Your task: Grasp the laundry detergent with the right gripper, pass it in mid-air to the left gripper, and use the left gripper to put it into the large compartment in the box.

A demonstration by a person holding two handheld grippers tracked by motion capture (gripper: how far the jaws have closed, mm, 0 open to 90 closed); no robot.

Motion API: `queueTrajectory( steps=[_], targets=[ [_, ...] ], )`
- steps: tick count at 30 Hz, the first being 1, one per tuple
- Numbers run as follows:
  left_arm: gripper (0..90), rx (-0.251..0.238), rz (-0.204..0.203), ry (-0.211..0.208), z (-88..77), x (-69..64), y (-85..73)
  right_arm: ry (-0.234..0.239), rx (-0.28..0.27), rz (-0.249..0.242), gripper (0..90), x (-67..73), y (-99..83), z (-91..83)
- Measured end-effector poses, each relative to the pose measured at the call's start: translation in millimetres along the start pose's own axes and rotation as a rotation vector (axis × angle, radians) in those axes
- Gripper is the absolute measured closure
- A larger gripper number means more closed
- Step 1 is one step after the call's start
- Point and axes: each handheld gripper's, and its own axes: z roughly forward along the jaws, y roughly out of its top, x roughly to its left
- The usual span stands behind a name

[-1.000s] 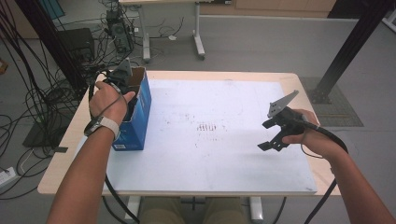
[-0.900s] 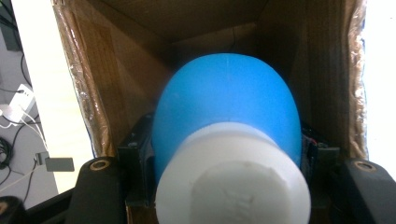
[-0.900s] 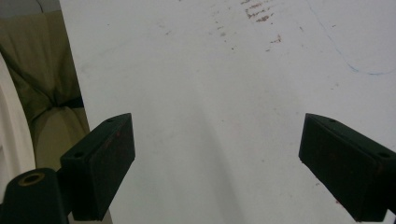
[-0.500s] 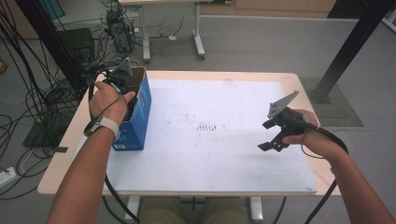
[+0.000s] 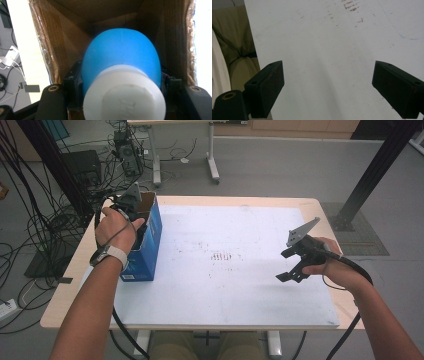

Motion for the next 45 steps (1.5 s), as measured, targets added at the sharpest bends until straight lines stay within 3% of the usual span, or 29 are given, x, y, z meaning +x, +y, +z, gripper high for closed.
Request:
queueTrajectory(
  steps=[41,45],
  targets=[
    [36.5,-0.013,0.014,-0.004,0.4,3.6,0.0,0.004,0.002,-0.001,10.6,-0.1,-0.3,2.2],
    [32.6,-0.008,0.009,-0.011,1.1,6.3,-0.8,0.004,0.004,-0.002,10.6,0.0,0.5,2.7]
  ],
)
